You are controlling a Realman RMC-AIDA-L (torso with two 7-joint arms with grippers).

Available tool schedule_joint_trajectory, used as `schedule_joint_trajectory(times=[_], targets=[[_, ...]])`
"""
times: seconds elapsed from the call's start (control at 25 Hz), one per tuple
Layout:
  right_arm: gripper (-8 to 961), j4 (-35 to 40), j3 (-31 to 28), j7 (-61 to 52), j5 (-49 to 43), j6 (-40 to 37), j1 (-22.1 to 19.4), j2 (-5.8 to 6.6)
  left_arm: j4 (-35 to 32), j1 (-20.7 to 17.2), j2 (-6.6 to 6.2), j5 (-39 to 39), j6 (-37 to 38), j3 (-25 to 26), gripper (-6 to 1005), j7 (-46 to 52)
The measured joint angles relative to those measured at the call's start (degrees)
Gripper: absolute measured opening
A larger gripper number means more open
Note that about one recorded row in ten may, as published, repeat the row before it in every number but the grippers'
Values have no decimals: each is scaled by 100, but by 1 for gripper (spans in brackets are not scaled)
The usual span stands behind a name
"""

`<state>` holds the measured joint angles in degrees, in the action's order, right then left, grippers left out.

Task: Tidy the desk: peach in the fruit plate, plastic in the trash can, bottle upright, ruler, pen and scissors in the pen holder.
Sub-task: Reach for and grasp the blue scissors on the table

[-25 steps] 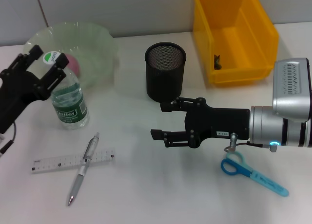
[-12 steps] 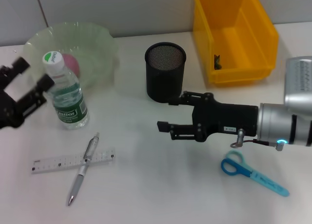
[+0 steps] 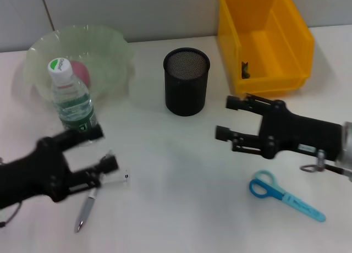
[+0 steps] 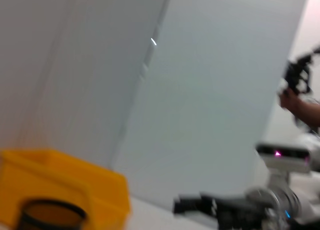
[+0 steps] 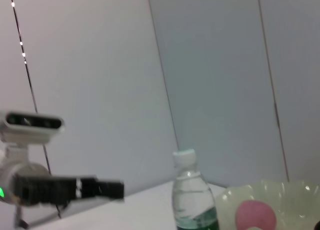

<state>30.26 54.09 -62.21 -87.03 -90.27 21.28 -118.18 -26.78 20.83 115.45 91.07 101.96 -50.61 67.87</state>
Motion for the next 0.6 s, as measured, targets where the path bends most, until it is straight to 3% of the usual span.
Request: schedule_joint_trajectory(times=[0.24, 0.4, 0.6], targets=[[771, 114, -300, -224, -181, -839, -407, 253, -86, 180, 194, 600, -92, -2, 810, 42], [767, 448, -654, -607, -685, -1117, -501, 265, -190, 209, 261, 724, -178, -2, 810, 43], [763, 1311, -1090, -1419, -1531, -1286, -545, 158, -157, 256, 275, 728, -259, -2, 809, 43]])
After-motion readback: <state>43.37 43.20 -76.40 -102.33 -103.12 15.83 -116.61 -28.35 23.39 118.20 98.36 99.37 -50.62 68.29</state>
